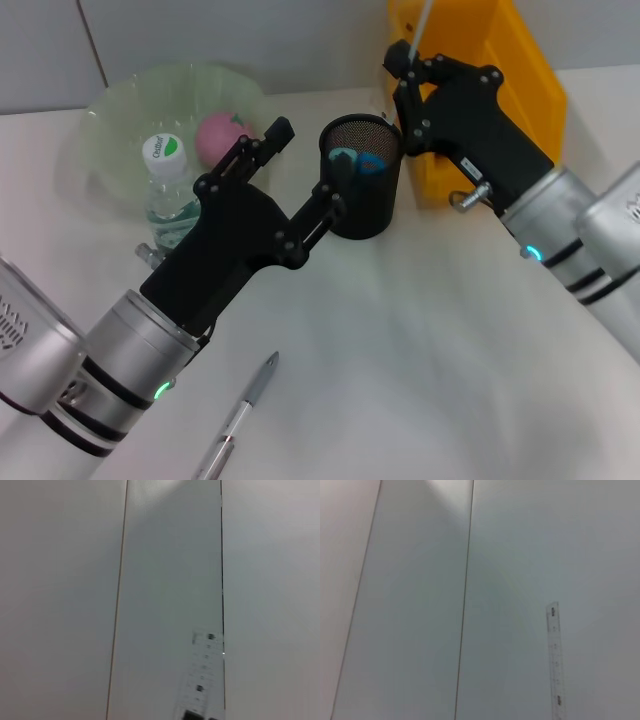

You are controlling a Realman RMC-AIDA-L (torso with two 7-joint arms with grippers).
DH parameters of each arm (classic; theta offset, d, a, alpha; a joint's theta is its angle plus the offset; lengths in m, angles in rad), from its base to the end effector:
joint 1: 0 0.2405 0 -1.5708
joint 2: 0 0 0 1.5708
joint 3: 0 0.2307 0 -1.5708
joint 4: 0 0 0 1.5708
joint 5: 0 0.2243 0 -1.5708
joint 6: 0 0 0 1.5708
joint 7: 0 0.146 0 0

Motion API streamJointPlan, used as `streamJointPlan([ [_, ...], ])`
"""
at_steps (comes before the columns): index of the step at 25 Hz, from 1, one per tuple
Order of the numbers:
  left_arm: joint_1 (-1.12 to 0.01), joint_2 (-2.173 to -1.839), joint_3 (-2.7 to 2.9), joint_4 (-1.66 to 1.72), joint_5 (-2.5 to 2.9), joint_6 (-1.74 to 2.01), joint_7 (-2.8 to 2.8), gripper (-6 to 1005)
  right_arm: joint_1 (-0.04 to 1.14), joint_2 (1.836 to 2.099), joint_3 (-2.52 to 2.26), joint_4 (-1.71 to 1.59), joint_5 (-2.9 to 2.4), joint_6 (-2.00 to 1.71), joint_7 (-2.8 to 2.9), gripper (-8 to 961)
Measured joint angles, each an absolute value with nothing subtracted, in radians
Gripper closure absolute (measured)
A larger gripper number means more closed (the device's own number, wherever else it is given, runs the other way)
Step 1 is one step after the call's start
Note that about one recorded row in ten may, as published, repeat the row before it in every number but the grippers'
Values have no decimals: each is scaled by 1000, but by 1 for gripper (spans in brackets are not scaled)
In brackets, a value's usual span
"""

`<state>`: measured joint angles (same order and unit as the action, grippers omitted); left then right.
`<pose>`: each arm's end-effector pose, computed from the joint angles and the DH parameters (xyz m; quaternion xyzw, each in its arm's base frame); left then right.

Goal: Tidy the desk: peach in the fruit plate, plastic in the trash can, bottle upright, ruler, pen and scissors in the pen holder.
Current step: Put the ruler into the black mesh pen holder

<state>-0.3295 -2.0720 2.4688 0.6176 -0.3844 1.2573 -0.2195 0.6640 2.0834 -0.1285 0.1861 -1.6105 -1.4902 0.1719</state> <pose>-0.1680 0.2723 -0.0905 -0.7979 -0.1066 -0.4867 0.3392 0.2057 0.3361 -0.0448 -0.7693 0.0680 0.4462 0.4521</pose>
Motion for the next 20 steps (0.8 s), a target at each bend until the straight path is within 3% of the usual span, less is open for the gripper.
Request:
streamJointPlan([
  [20, -327, -2069, 2458, 559, -299, 1249, -315, 339, 785, 2089, -139, 123, -1616, -1145, 320, 887],
])
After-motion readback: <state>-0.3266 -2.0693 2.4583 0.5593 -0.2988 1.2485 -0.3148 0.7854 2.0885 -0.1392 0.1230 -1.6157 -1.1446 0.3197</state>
